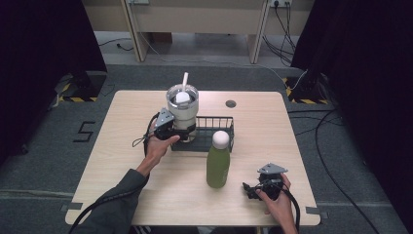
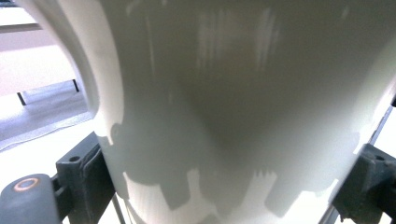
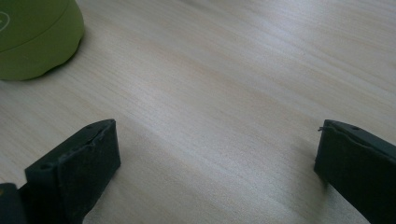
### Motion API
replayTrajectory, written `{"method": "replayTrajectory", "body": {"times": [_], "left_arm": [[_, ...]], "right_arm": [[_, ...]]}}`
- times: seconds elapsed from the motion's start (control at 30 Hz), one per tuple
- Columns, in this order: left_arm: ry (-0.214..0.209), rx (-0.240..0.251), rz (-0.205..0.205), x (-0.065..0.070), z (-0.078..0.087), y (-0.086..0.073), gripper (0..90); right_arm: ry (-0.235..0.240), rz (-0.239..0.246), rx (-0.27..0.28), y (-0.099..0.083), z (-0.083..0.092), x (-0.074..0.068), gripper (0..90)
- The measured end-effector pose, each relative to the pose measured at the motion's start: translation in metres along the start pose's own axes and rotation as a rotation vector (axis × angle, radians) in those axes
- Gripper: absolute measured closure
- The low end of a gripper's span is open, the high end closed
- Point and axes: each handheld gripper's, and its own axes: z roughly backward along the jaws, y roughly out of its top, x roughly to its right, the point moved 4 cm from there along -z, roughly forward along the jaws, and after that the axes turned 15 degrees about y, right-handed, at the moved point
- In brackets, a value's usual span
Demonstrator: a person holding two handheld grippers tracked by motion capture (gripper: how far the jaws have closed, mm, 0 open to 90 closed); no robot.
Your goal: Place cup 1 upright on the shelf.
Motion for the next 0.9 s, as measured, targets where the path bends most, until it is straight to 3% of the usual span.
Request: {"method": "replayTrajectory", "body": {"times": [0.3, 0.73, 0.9], "left_arm": [[0.0, 0.006, 0.025, -0.0012, 0.0001, -0.0017, 9.1], [-0.022, -0.007, -0.003, -0.0036, 0.0014, 0.0004, 9.6], [-0.027, -0.002, 0.009, -0.0036, 0.0017, -0.0013, 9.5]], "right_arm": [[0.0, 0.001, 0.0, 0.0, -0.0001, -0.0001, 0.4], [0.001, 0.001, 0.0, 0.0, -0.0001, -0.0001, 0.4], [0.001, 0.002, 0.0, 0.0, 0.0, 0.0, 0.4]]}}
